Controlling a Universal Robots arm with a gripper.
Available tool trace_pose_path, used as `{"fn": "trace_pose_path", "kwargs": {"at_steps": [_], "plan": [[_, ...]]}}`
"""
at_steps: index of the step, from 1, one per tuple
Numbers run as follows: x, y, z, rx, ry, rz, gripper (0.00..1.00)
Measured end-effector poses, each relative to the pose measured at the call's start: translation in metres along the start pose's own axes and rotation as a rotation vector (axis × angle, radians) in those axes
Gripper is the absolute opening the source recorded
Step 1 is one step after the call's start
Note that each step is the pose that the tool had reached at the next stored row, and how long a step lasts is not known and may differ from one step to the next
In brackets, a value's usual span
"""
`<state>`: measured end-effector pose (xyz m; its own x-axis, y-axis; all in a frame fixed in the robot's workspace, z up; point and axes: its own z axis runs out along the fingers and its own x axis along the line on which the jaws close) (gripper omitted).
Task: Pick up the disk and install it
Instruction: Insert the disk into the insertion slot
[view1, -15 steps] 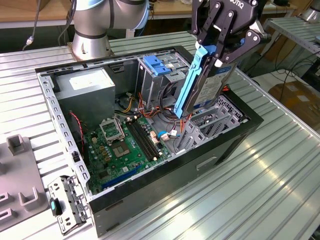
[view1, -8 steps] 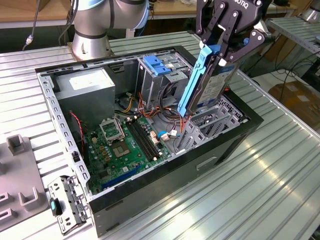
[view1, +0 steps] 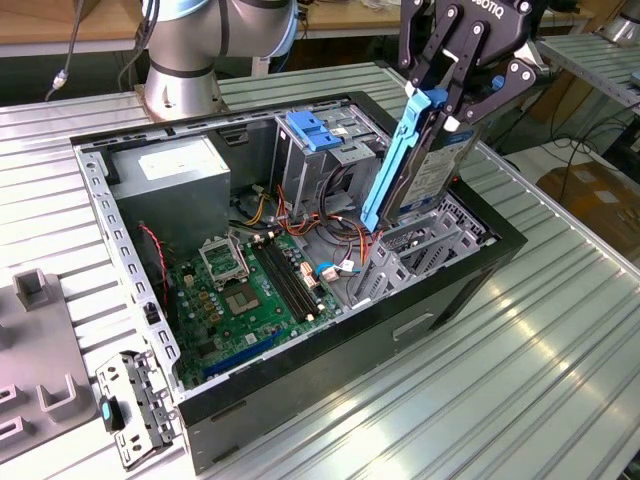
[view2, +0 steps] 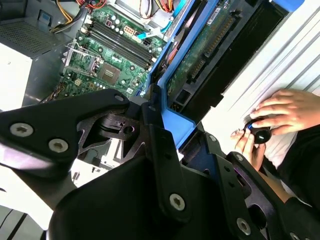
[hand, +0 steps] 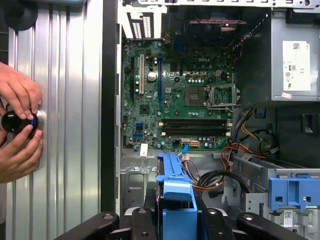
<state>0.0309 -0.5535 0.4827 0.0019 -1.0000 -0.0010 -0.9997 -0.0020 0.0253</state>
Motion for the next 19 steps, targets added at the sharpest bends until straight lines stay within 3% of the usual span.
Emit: {"fn": "trace_pose_path", "kwargs": {"at_steps": [5, 13, 15, 17, 19], "plan": [[0.0147, -0.0018, 0.0040, 0.0000, 0.0001, 0.000, 0.37], [0.0151, -0.0263, 0.0116, 0.0001, 0.0007, -0.001, 0.37], [0.0151, -0.0268, 0.0130, 0.0029, 0.0009, -0.001, 0.37], [0.0151, -0.0272, 0.0155, 0.0111, 0.0012, -0.001, 0.37], [0.0135, -0.0275, 0.0172, 0.0118, 0.0015, -0.001, 0.37]]}}
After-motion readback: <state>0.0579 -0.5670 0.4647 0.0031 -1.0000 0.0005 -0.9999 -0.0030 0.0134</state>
